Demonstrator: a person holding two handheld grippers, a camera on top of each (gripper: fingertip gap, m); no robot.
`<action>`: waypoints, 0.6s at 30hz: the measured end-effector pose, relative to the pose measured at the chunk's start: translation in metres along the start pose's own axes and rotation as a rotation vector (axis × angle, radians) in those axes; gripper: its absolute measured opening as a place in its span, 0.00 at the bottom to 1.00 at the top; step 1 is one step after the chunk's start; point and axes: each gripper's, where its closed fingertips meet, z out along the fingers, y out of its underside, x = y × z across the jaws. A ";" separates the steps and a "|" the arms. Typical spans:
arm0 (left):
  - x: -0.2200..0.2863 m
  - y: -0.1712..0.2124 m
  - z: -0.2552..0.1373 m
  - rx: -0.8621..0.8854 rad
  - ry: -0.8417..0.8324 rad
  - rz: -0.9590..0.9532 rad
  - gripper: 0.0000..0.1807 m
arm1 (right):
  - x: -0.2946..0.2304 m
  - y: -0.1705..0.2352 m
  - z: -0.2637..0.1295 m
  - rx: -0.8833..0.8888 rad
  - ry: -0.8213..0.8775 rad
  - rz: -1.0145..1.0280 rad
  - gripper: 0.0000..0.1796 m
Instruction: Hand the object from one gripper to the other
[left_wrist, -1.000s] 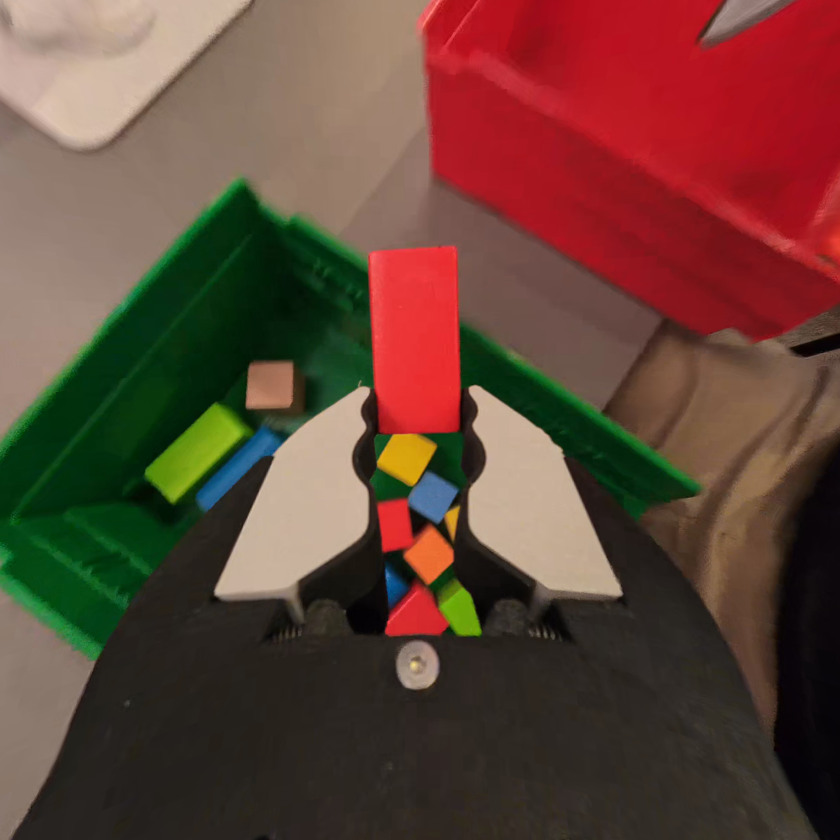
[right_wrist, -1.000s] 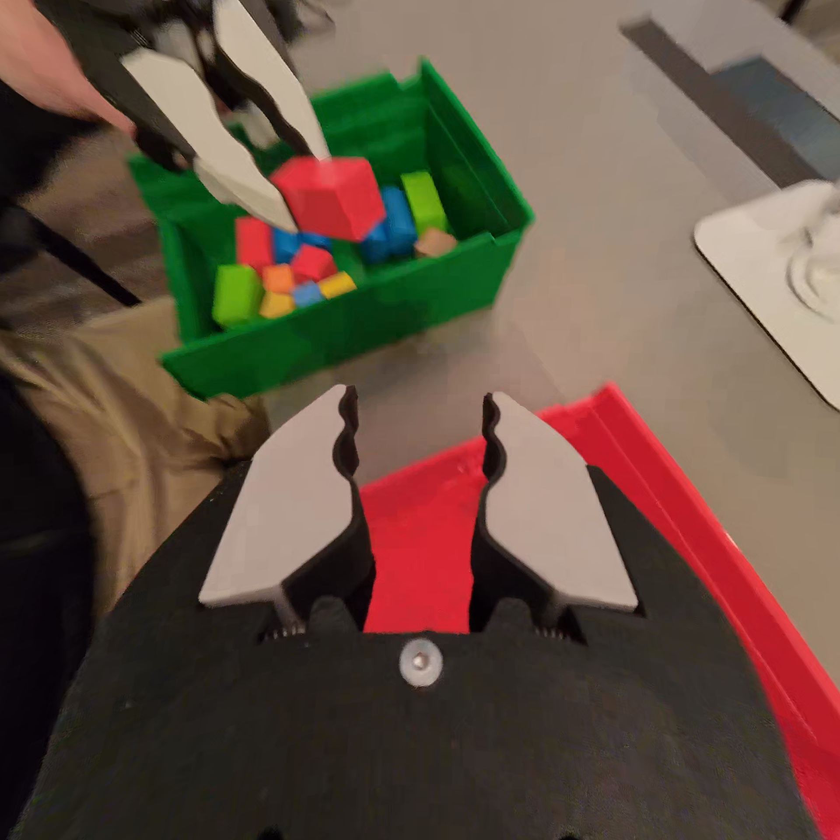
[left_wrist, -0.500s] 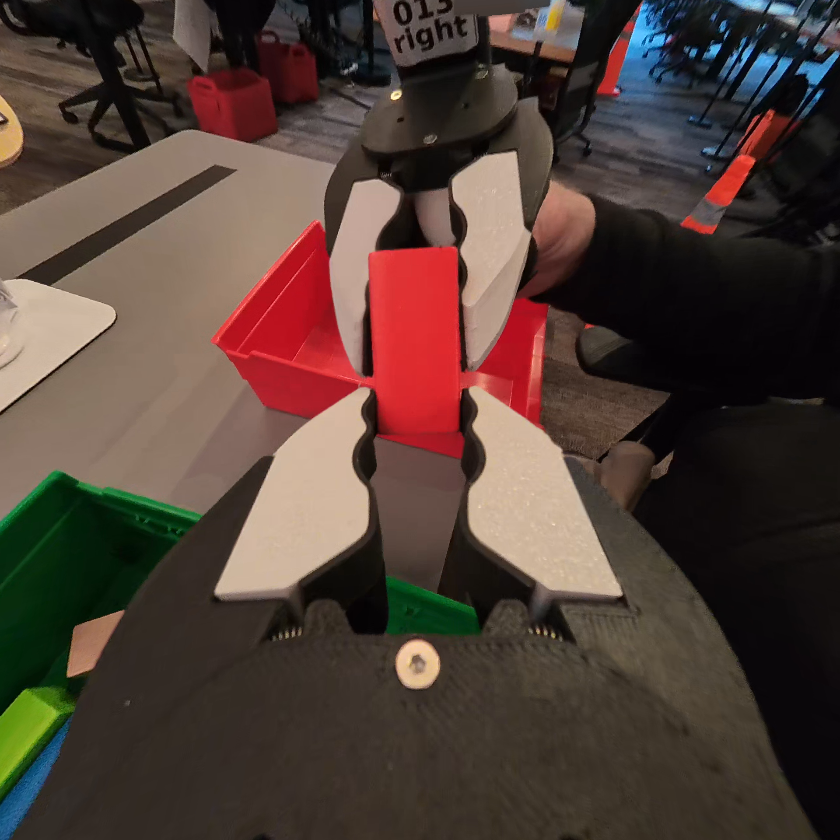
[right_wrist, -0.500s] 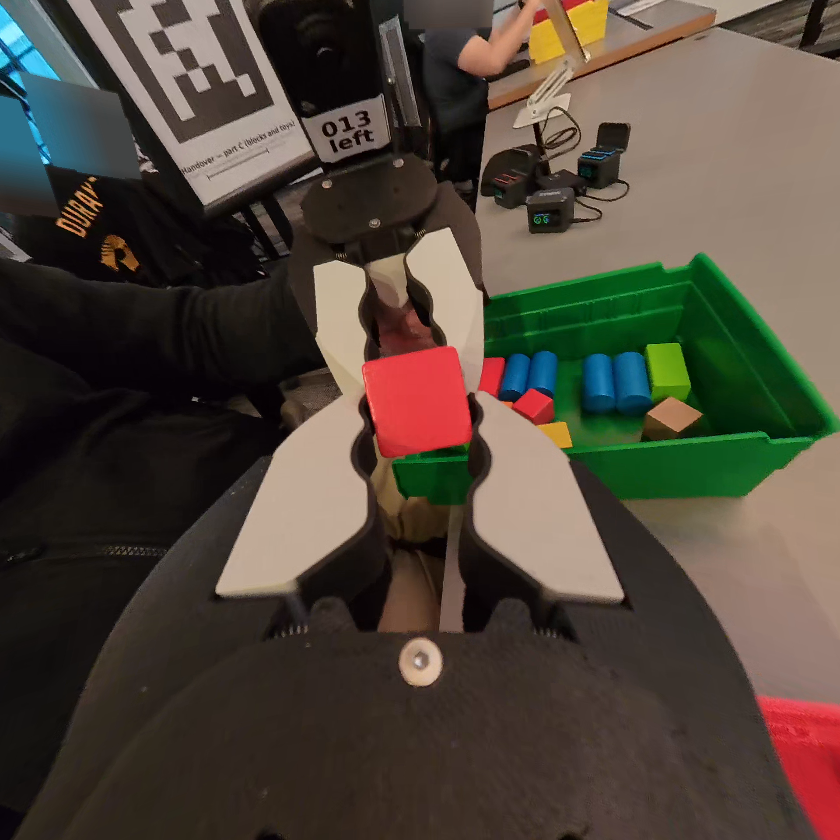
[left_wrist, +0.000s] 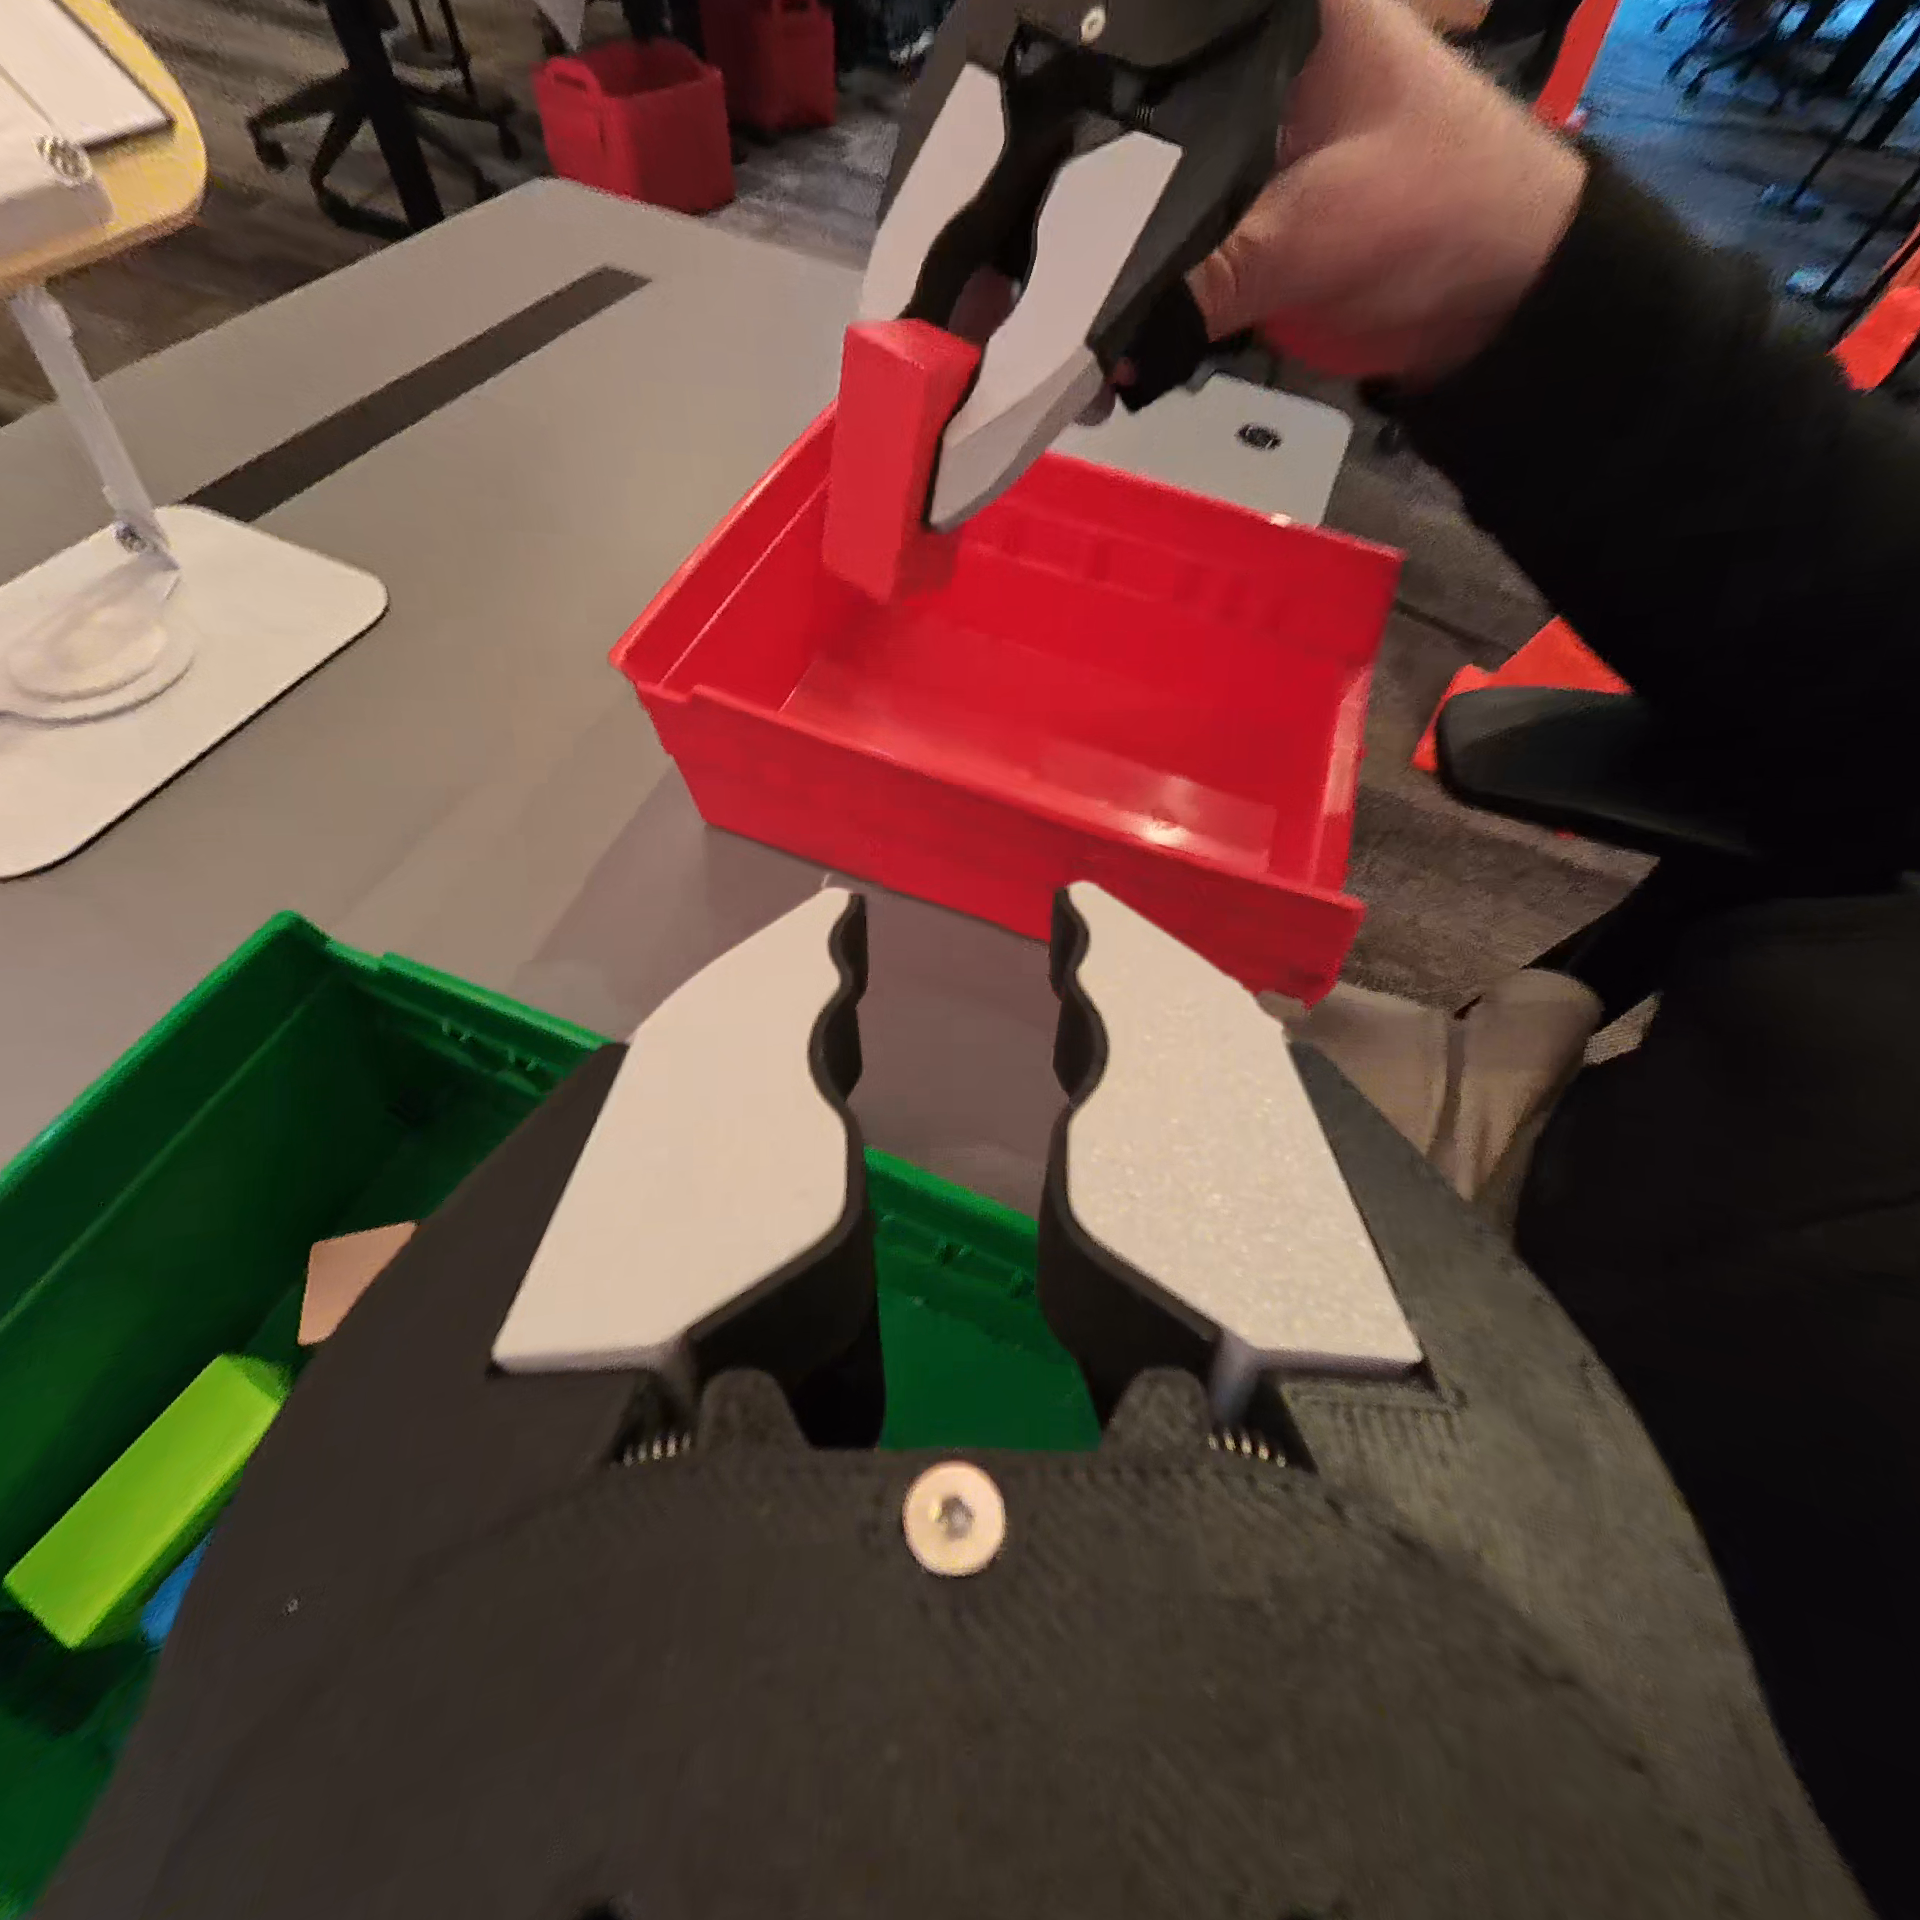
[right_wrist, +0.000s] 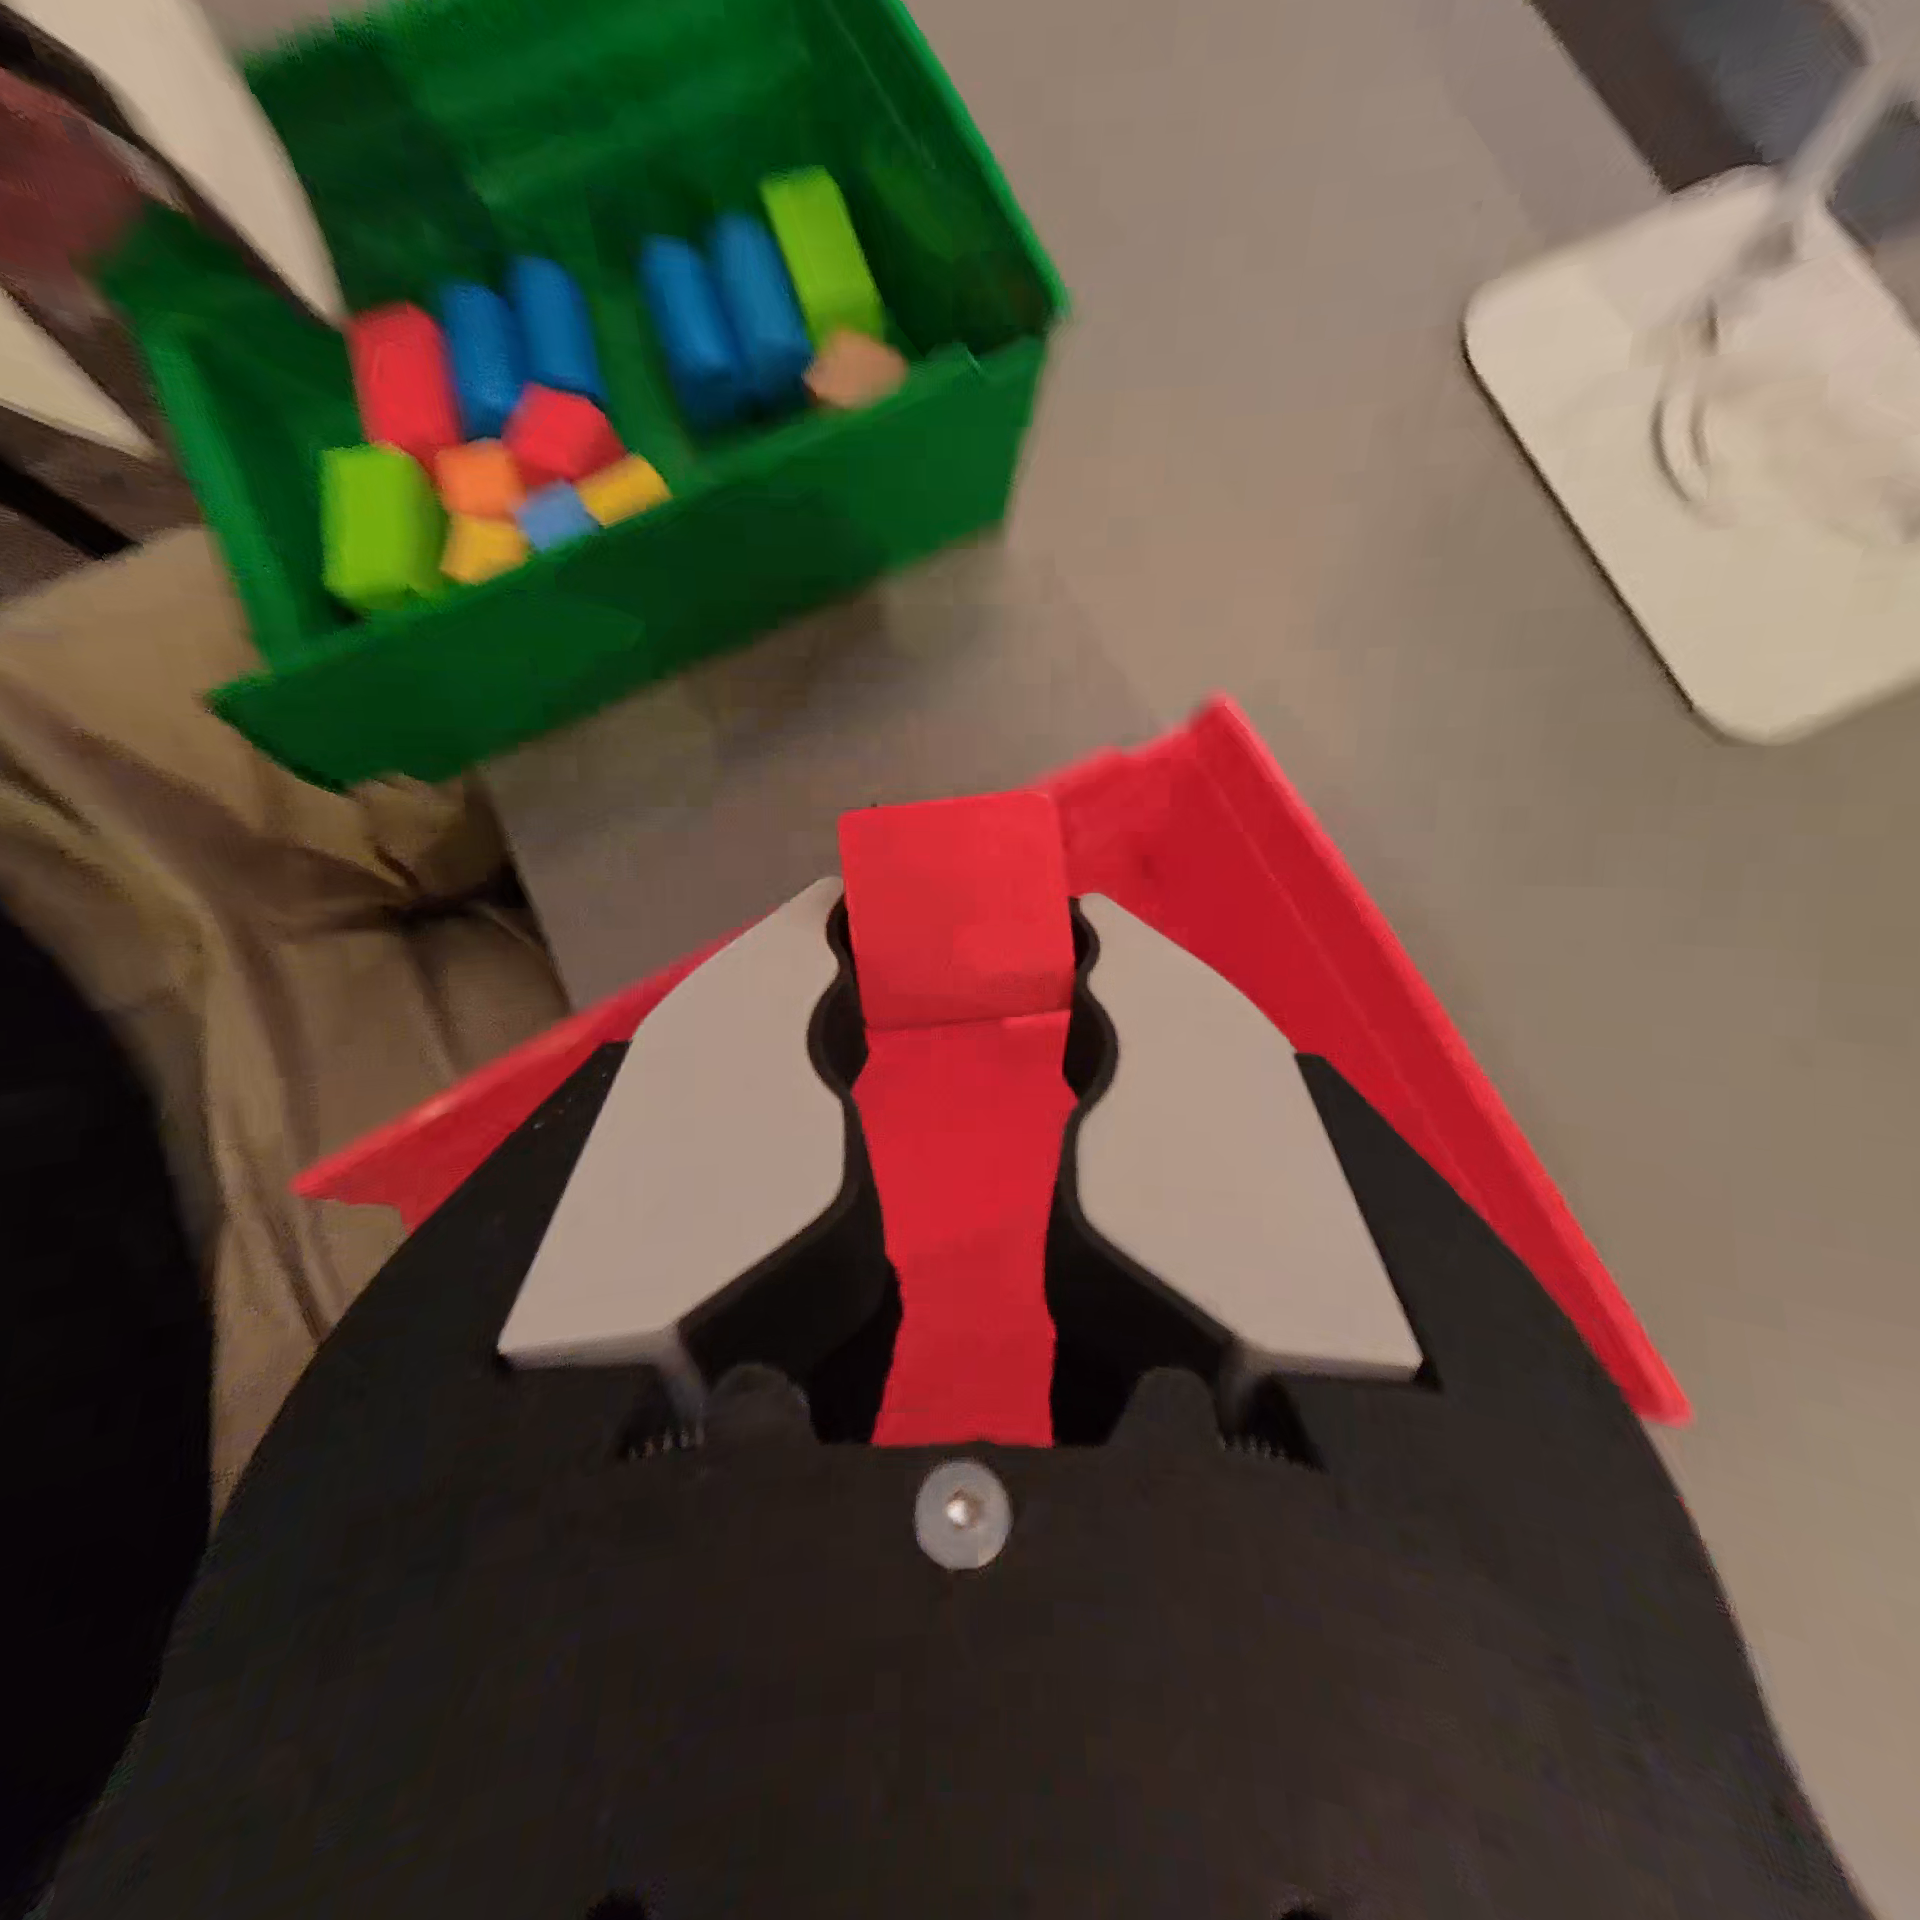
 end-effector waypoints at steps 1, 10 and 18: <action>-0.002 0.003 0.002 -0.015 -0.014 0.008 0.18 | 0.012 0.014 0.004 -0.049 0.035 0.025 0.19; -0.013 0.016 0.007 -0.059 -0.033 -0.011 0.17 | 0.021 0.108 0.045 -0.485 -0.017 0.168 0.19; -0.015 0.027 0.009 -0.101 -0.035 -0.020 0.17 | 0.022 0.127 0.070 -0.525 -0.063 0.289 0.19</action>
